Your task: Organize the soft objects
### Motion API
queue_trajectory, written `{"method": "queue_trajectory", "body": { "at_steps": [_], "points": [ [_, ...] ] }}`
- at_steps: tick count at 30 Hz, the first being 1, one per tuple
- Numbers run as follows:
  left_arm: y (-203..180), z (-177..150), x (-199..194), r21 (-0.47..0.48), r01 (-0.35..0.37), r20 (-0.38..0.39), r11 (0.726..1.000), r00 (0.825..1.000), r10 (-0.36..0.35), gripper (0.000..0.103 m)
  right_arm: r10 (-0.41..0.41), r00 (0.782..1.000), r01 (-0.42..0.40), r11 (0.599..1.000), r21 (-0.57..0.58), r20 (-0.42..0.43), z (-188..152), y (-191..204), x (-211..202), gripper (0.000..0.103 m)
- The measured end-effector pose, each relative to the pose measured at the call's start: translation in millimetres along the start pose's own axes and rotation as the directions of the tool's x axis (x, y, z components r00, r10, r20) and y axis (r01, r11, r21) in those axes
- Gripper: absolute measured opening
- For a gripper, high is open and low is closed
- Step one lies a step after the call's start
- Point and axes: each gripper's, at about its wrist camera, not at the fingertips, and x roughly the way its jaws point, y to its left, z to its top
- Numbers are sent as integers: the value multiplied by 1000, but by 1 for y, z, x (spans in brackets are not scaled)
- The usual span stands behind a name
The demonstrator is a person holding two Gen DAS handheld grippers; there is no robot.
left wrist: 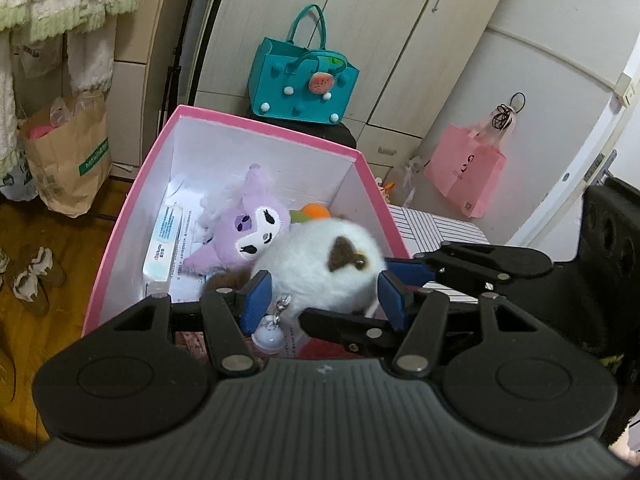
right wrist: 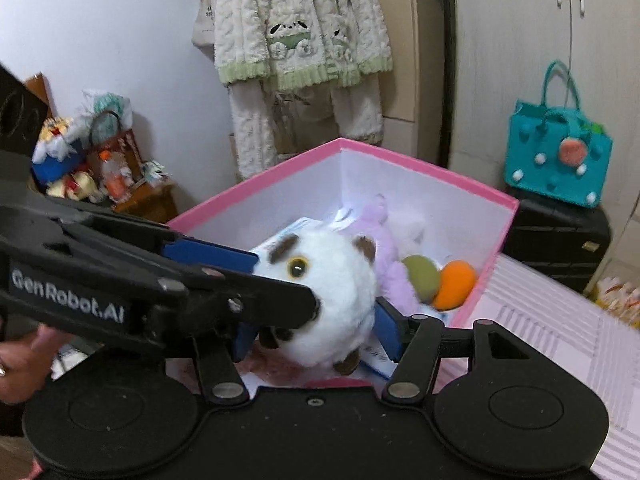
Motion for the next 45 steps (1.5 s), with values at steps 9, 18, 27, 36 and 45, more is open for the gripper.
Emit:
{"method": "queue_trajectory", "body": {
  "at_steps": [9,18,27,36,45],
  "points": [
    [-7,-4,-13,13,-49,48,999,998,48,57,-10,998,8,1000,24,61,-12,-7,-33,67],
    [-29,-9,-33,66,-82,45,994,996,79,59,0,991,-12,996,88,133,-27,-14,-86,68],
    [-62,-13,-58,115,-72,7,991,997,71,65,-74,995,65,988,140,61,-38,-22,-120,75],
    [-88,-18,-81,181,-70,-70,981,994,84,73,-134,990,128,981,143,37,-48,-18,-161,91],
    [-113,-25,-98,235,-155,-57,960,983,173,103,-256,966,257,953,161,-29,-54,-8,-179,98]
  ]
}}
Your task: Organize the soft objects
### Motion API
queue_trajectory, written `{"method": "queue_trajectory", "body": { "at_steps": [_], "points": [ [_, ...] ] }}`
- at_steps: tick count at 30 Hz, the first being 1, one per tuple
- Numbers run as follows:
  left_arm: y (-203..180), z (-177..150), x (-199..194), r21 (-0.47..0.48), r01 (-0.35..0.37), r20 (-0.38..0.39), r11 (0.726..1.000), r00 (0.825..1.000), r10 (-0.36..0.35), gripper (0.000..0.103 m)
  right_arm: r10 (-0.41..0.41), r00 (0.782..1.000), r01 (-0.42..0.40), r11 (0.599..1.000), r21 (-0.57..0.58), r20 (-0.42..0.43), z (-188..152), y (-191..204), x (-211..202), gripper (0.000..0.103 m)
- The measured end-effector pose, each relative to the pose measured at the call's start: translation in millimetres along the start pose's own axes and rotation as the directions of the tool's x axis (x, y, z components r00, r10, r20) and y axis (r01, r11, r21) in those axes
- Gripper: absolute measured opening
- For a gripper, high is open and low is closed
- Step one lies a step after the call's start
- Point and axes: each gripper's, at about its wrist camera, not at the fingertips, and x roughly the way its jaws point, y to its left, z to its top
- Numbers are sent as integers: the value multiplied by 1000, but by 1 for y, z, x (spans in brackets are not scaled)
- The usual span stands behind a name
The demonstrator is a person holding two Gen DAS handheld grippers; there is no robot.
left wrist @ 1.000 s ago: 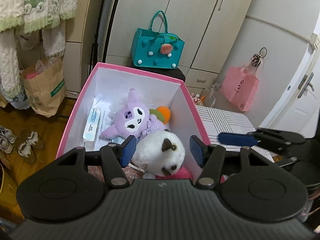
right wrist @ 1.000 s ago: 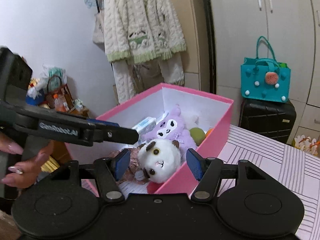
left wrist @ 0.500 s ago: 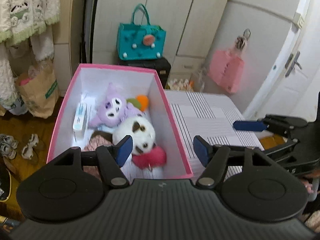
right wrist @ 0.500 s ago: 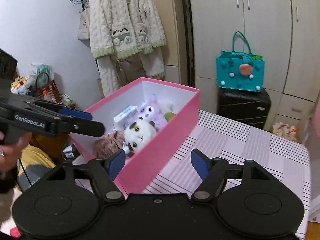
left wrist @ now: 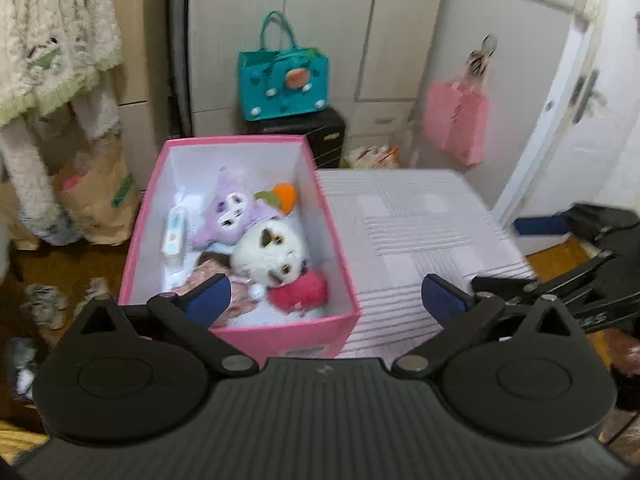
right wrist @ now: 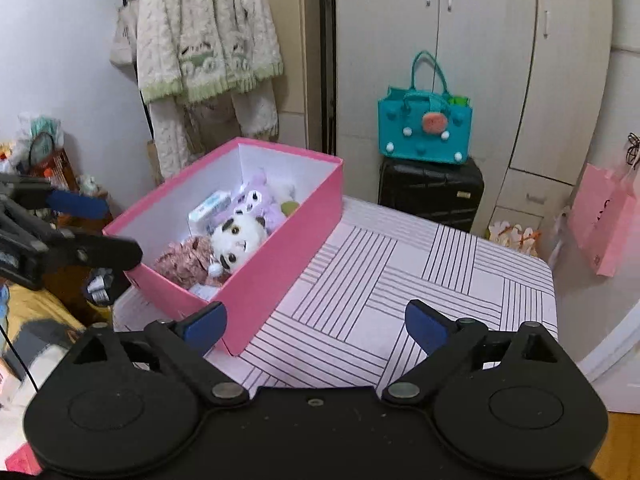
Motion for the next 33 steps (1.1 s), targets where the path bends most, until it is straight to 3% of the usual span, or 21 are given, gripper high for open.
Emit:
{"method": "queue_trajectory", "body": {
  "at_steps": [4,8,12,17,21,25,33],
  "points": [
    [-11,-5,-1,5,-112,-38,994,993,112,103,-45,996,40,997,66,71,-9,-6,-17,98],
    [-21,-15,-12,20,-157,11,987,988,157,103,-47,993,35,994,105,110,-17,-6,-32,98],
    [-35,-21,-21,54,-235,64,971,971,232,103,-78,990,68,994,84,120,-22,3,-38,98],
    [-49,-30,-23,52,-259,58,965,965,256,103,-105,986,96,993,72,129,-34,13,-43,98],
    [-57,-39,-26,33,-260,79,965,963,257,103,-84,986,71,993,97,142,-42,13,-50,98],
    [-61,-45,-26,22,-243,82,970,967,241,103,-152,976,136,985,110,153,-50,12,-58,98],
    [-64,-49,-20,-6,-236,61,972,970,236,103,-205,967,184,973,140,149,-60,4,-66,98]
  ]
}}
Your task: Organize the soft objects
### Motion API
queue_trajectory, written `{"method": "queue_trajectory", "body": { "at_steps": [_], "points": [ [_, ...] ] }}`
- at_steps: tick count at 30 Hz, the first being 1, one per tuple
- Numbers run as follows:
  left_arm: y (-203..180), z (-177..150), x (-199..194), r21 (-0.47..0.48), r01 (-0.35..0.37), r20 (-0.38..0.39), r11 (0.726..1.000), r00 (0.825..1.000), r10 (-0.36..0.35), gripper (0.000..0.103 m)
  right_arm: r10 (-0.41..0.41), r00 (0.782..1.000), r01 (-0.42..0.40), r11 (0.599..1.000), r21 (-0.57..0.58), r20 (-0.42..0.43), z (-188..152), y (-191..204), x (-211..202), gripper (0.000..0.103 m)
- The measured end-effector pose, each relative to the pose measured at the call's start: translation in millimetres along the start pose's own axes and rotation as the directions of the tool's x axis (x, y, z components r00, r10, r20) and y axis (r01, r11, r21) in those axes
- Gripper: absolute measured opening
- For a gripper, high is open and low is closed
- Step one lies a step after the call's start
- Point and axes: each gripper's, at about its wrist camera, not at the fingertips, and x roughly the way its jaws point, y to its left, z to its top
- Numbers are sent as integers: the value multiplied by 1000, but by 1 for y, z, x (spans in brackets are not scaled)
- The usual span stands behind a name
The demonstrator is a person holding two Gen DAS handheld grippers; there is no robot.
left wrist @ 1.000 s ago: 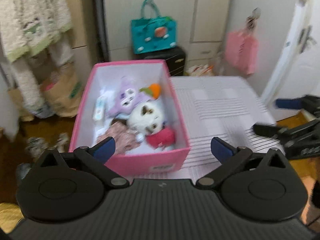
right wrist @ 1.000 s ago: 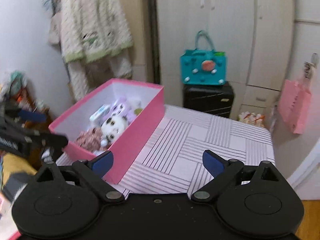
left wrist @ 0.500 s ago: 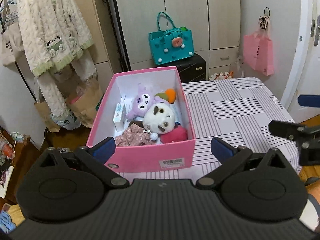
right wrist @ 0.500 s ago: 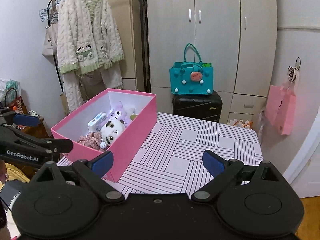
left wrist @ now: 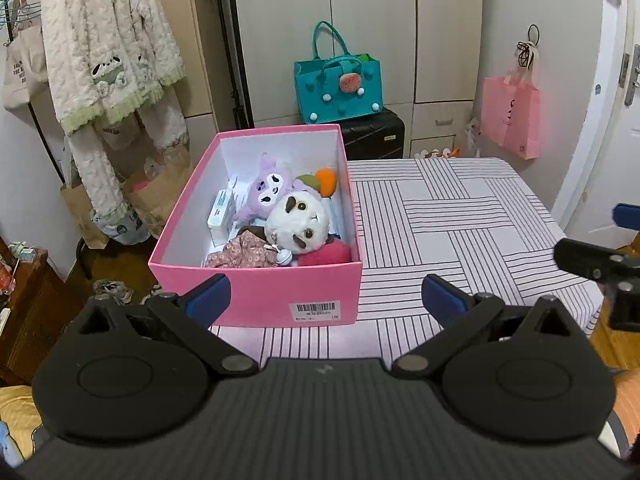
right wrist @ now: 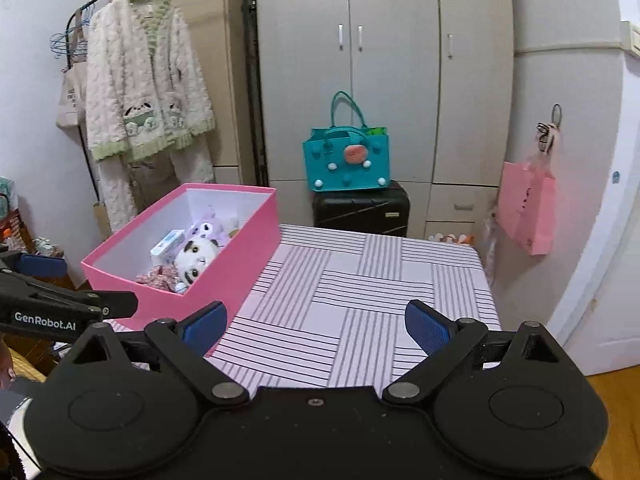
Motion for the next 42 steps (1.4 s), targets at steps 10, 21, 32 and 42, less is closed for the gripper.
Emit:
{"method": "queue_trajectory", "body": {
  "at_steps": [10,21,32,42],
  "points": [
    [-9,-8,2,24,7,1,1000,1000,-7,103,-8,1000,8,1000,-4,12,-7,-1,-7,98],
    [-12,-11,-8,28,-13,67,1000,998,12,103,-31,998,32,999,-28,48,-15,2,-12,98],
    [-13,-13,-10,9,-25,92,1000,995,24,103,-66,995,67,998,-14,73,-18,1,-17,98],
    [-9,-19,-15,-5,-35,141,999,989,35,103,-75,986,80,996,-27,149,-29,4,-27,98]
  ]
}}
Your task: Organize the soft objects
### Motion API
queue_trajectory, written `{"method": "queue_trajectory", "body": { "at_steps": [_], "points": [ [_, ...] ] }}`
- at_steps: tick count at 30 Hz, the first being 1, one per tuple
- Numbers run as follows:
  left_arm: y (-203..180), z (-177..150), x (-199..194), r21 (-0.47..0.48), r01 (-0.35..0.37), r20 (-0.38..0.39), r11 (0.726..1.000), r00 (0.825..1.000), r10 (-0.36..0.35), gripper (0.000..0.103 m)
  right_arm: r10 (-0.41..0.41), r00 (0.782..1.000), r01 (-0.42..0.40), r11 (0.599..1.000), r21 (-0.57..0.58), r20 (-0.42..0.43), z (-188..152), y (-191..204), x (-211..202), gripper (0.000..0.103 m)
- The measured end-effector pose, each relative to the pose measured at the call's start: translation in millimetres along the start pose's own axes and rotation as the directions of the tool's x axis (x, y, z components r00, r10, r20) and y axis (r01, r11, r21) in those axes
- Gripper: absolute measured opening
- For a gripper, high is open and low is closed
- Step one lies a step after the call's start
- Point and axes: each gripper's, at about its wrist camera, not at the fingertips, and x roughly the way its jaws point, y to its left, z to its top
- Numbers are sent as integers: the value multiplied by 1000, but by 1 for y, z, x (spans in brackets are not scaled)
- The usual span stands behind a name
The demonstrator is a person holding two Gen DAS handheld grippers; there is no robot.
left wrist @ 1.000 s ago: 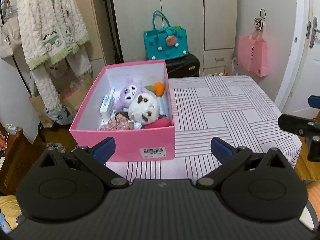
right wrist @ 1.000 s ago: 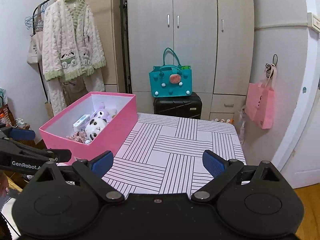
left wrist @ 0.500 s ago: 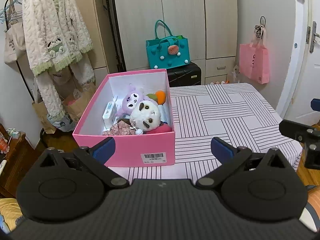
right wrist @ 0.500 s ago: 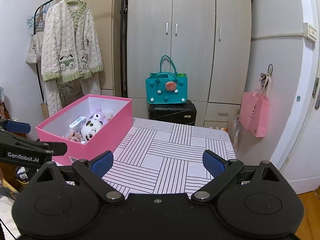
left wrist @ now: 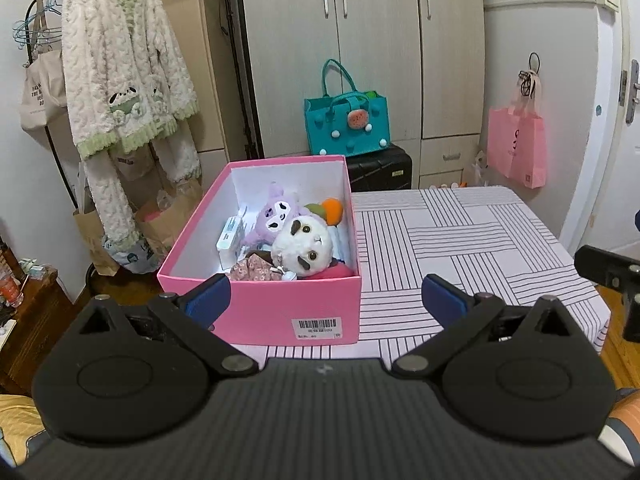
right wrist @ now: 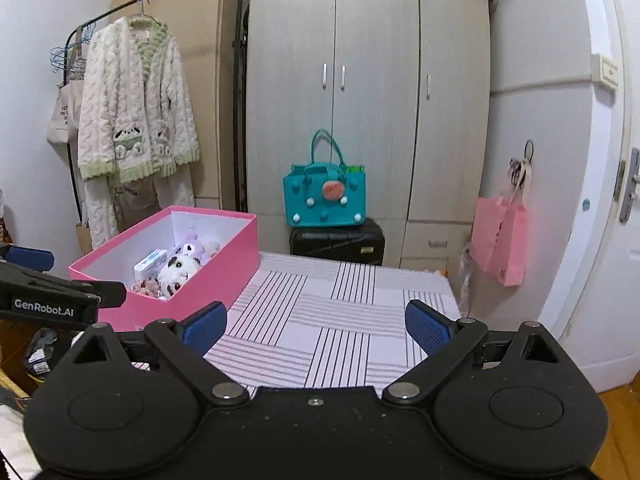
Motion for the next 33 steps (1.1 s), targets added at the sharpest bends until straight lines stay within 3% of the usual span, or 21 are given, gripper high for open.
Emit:
{"method": "queue_trajectory", "body": {
  "at_steps": [11,33],
  "points": [
    [0,-8,-5,-7,-1,37,1000,999,1,103,7,1000,-7,1000,6,26,-9,2,0,98],
    [-1,-11,-2,-17,4,12,1000,1000,-4,103,-16,1000,16,998,65,-5,-12,-9,1,98]
  ]
}}
